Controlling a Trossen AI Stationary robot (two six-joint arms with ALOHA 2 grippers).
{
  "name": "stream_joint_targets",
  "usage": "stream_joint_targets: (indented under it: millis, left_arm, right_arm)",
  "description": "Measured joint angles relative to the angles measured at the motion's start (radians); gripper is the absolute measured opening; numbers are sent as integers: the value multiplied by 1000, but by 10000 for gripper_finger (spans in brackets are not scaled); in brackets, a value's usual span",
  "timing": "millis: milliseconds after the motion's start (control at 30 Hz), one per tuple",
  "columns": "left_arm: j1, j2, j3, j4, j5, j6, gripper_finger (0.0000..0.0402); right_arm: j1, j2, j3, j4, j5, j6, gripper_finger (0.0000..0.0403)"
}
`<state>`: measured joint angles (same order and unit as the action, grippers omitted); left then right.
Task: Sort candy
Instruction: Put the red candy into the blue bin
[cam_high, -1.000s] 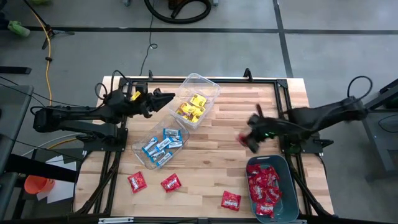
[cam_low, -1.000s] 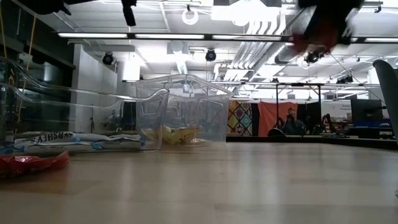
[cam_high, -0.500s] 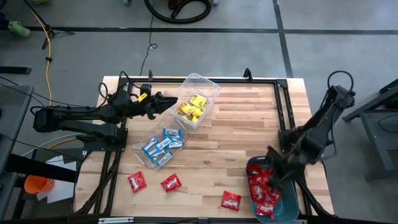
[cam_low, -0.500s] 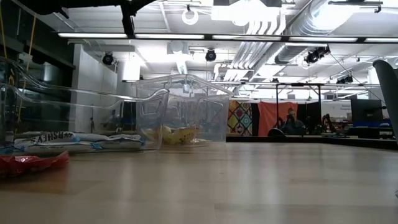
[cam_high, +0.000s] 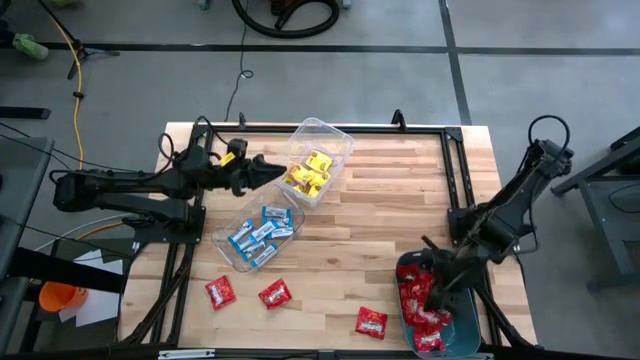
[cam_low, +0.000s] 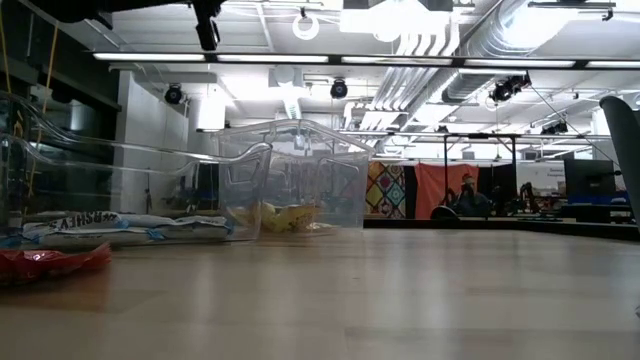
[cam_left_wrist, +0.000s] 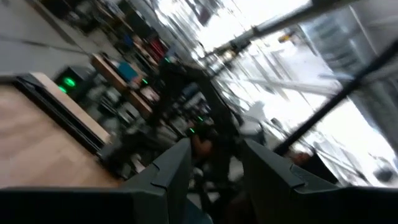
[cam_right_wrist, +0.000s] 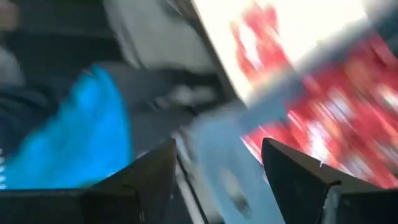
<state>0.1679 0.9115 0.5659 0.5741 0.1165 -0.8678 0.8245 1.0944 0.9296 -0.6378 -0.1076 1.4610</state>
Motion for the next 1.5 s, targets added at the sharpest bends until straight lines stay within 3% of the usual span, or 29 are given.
stream_joint_targets:
  millis: [133,233,333,400,567,700,833,1033,1300,1500]
  left_arm:
    - [-48,-6,0,-3,34,29,131]
    - [-104,-8,1,-1,34,36,131]
    - [-187,-15,1,-3,35,32,131]
    - [-255,-17,1,-11,34,24,131]
    - [-446,-19,1,-13,1,24,131]
    - [-563,-19,1,-49,-86,105,131]
    - [-605,-19,1,-143,-179,222,131]
    - [-608,-19,1,-285,-335,275,131]
    - [-607,-18,1,-300,-389,372,131]
    - [-607,-18,1,-293,-389,389,131]
  right_arm:
    - [-59,-1,14,214,166,-70,233]
    - [-121,24,14,404,299,-209,234]
    - [-185,74,15,552,326,-338,234]
    - [-226,131,33,572,287,-360,234]
    - [-296,339,208,447,45,-401,234]
    - [-301,521,406,201,-87,-527,234]
    - [-282,689,570,-46,-102,-606,234]
    - [-239,893,701,-234,-102,-670,234]
    - [-200,1057,711,-310,-52,-676,234]
    - [-201,1079,710,-317,-30,-677,234]
